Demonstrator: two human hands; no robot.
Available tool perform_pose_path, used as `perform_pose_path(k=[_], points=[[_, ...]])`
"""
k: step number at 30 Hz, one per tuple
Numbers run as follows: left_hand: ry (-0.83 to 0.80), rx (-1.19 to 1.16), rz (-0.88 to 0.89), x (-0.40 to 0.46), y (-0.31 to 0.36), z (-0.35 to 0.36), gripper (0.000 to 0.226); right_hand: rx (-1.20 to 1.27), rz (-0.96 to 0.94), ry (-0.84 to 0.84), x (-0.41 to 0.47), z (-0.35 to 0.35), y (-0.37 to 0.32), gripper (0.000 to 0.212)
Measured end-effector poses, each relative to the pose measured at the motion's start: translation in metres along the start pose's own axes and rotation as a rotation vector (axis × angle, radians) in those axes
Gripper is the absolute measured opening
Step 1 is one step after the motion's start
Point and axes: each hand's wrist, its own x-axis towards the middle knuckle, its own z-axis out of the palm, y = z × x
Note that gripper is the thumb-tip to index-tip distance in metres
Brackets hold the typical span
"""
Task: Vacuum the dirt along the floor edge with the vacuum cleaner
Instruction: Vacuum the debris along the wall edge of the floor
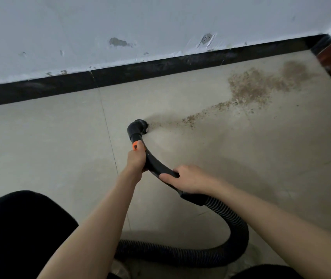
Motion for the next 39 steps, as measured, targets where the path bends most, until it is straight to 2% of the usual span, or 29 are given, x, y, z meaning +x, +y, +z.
perform_pose_path(k=[4, 13, 27, 34, 39], points=[[-0.019, 0.057, -0.048, 0.001, 0.005, -0.002, 0.047, 0.014, 0.074, -0.072, 0.002, -0.006, -0.009, 0.06], [-0.043, 0.115, -0.057, 0.014, 0.011, -0.015, 0.043, -0.077, 0.093, 0.008, 0.005, 0.005, -0.027, 0.065], [-0.054, 0.253, -0.042, 0.016, 0.005, 0.021, 0.036, 0.036, 0.165, 0.062, -0.004, 0.02, 0.007, 0.068], [-0.108, 0.266, -0.014, 0.018, 0.008, 0.049, 0.041, 0.071, 0.203, 0.105, -0.006, 0.013, 0.031, 0.07], [-0.155, 0.289, -0.044, 0.017, 0.012, 0.077, 0.05, 0.099, 0.235, 0.141, -0.009, 0.006, 0.055, 0.063]])
